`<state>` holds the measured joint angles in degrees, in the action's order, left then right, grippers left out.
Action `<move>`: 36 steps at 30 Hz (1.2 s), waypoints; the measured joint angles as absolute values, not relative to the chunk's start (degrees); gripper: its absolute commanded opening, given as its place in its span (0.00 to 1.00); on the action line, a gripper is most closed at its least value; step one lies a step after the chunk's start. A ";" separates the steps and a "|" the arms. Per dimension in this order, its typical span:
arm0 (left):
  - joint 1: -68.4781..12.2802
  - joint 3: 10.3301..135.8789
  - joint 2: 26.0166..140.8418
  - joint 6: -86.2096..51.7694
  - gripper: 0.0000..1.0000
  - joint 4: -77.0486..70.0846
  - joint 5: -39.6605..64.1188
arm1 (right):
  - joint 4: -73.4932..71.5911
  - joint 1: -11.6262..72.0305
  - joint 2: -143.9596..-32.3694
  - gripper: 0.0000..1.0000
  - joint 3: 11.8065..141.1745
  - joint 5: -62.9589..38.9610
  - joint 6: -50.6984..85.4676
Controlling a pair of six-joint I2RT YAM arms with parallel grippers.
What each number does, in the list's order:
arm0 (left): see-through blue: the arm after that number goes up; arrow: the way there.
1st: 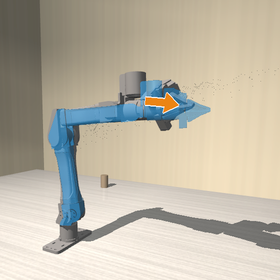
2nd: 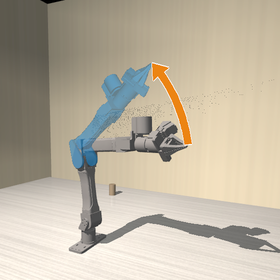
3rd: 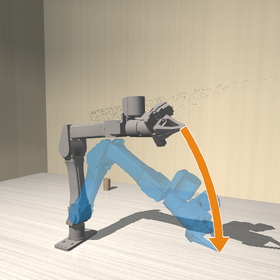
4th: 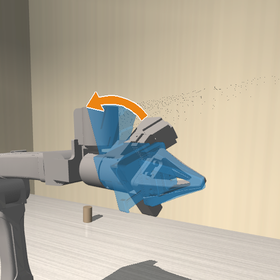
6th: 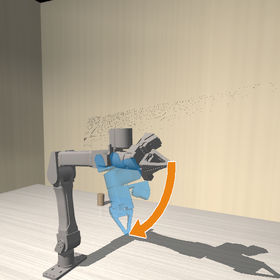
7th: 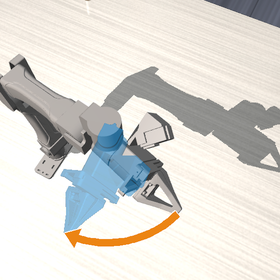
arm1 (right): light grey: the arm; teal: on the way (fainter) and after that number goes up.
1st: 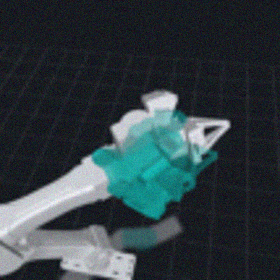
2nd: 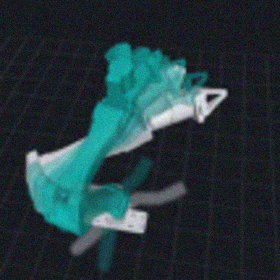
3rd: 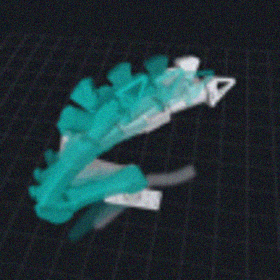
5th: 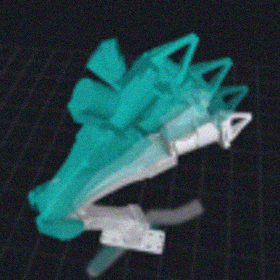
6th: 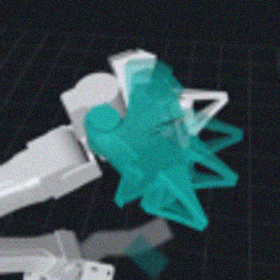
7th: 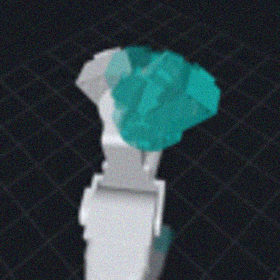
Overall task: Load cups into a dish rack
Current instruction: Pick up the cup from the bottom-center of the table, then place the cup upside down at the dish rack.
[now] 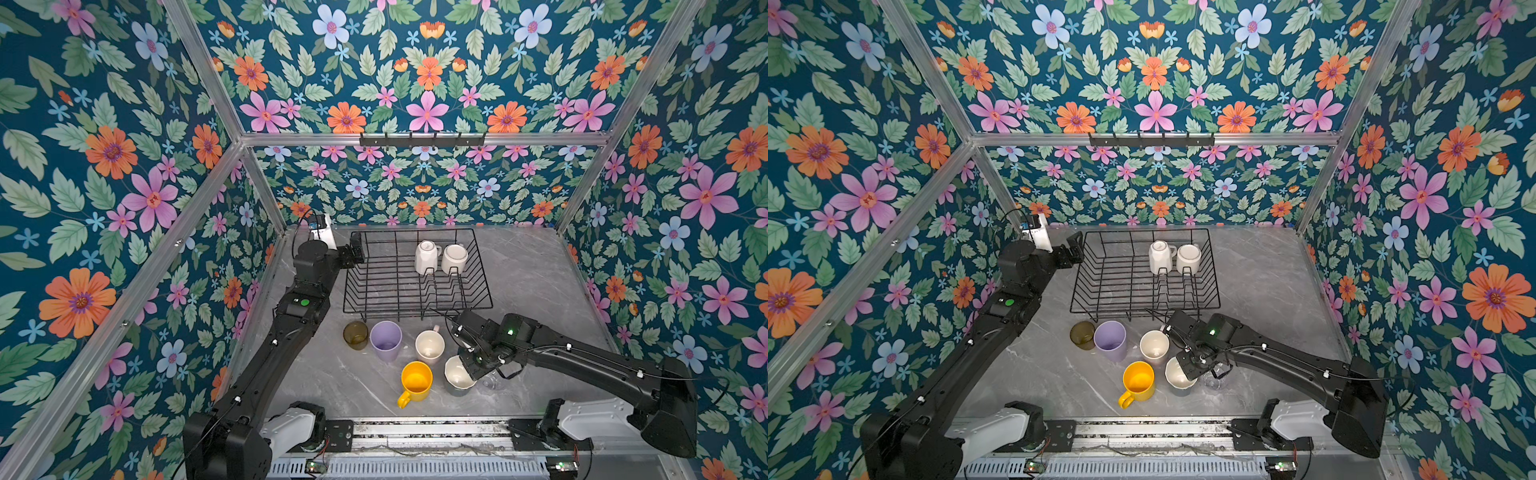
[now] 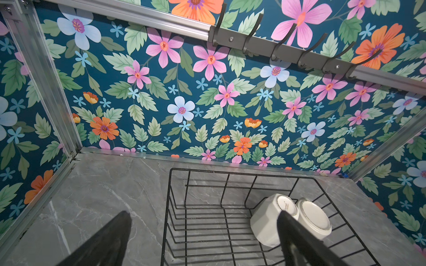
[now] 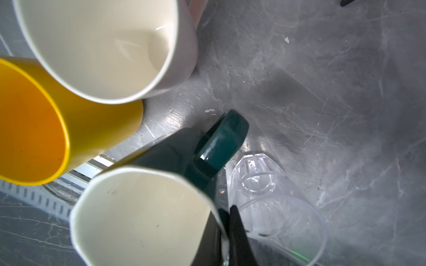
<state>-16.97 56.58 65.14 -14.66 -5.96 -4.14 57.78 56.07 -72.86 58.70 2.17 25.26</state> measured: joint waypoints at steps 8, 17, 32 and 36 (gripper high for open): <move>-16.86 55.86 64.60 -15.07 1.00 -6.85 -4.16 | 59.66 50.00 -67.37 0.00 59.37 1.61 25.36; -16.16 54.70 63.35 -16.60 0.99 -7.90 -3.53 | 61.60 37.91 -60.75 0.00 63.59 -1.45 23.70; -10.44 49.30 62.19 -27.14 0.98 -17.37 20.47 | 49.30 29.32 -62.11 0.00 71.09 -12.56 21.93; -9.50 47.64 64.64 -33.19 0.98 -25.17 33.82 | 42.85 28.08 -63.24 0.00 72.23 -17.02 22.26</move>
<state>-9.50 47.64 64.64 -33.19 -25.17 33.82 42.85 28.08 -63.24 72.23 -17.02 22.26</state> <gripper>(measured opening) 0.981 0.072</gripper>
